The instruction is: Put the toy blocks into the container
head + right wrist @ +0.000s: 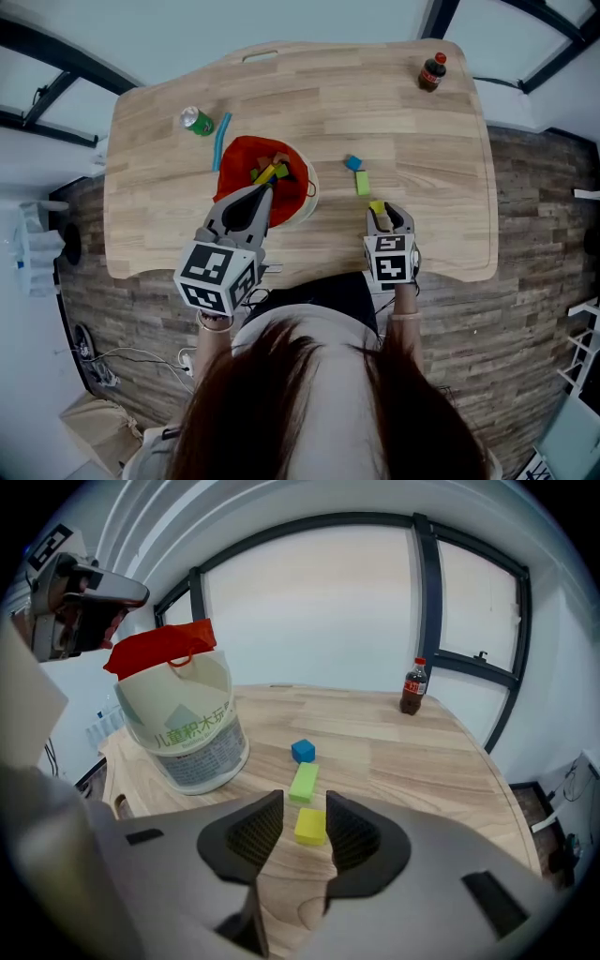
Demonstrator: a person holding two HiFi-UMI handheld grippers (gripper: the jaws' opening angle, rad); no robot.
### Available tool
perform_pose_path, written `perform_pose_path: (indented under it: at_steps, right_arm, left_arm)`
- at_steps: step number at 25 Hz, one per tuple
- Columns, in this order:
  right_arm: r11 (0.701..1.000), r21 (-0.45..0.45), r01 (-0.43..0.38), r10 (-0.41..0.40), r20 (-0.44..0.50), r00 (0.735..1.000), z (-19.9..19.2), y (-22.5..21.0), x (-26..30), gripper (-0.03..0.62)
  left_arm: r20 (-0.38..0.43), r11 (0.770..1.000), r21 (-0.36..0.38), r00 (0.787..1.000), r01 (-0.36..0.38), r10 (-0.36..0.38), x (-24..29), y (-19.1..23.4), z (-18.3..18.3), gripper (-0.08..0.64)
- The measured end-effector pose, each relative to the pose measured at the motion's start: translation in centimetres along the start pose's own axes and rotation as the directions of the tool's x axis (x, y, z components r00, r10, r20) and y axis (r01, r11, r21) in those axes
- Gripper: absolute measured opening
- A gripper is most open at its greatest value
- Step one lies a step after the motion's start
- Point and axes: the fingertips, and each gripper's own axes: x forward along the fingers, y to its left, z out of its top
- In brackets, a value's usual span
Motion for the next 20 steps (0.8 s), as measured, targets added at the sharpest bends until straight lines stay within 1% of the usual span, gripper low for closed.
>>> perform_pose_path:
  at_steps: [4, 17, 20]
  right_arm:
    - [1.0, 0.0, 0.001, -0.001, -0.009, 1.0, -0.4, -0.3, 0.7, 0.138]
    - [0.999, 0.044, -0.003, 0.006, -0.054, 0.999, -2.2, -0.9, 2.3, 0.15]
    - [0.999, 0.038, -0.013, 0.016, -0.065, 0.998, -2.6, -0.8, 2.6, 0.152]
  left_arm:
    - [-0.009, 1.0, 0.004, 1.0, -0.006, 0.006, 0.2, 0.2, 0.0, 0.009]
    - [-0.051, 1.0, 0.019, 0.999, -0.008, 0.009, 0.9, 0.2, -0.4, 0.009]
    - [-0.061, 1.0, 0.022, 0.998, -0.009, 0.011, 1.0, 0.3, -0.5, 0.009]
